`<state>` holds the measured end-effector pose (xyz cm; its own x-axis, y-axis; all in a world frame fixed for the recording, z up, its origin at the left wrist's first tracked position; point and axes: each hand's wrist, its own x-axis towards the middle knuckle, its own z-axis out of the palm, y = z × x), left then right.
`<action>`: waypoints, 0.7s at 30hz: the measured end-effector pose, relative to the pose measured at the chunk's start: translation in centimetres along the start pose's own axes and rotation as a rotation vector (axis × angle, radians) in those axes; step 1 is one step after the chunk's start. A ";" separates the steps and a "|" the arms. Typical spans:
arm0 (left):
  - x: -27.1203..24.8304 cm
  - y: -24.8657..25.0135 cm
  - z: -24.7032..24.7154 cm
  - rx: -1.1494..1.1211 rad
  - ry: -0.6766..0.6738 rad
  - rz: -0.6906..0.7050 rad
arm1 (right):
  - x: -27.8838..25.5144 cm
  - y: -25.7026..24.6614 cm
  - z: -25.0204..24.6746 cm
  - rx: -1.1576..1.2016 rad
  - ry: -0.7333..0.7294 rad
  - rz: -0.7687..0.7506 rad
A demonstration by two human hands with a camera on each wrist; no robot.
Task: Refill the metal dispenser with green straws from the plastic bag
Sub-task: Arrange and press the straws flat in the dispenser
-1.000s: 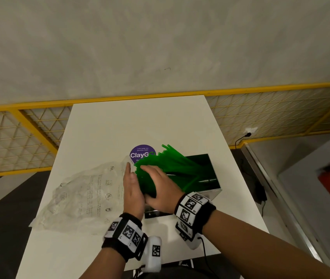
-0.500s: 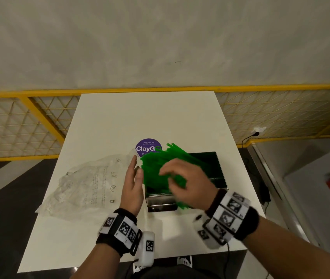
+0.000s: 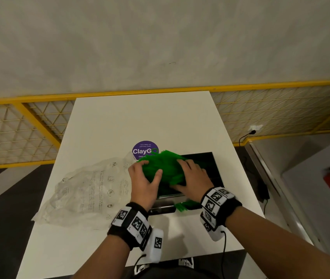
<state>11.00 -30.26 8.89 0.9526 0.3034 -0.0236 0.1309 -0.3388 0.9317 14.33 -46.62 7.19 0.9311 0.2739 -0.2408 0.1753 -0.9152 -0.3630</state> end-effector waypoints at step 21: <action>1.5 -1.5 0.7 -0.045 0.059 0.038 | 1.8 -0.2 -0.3 0.110 -0.087 -0.062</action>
<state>12.40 -29.93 7.20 0.9386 0.3435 0.0323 0.0813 -0.3110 0.9469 16.03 -45.99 7.11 0.8876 0.3582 -0.2897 0.1914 -0.8588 -0.4753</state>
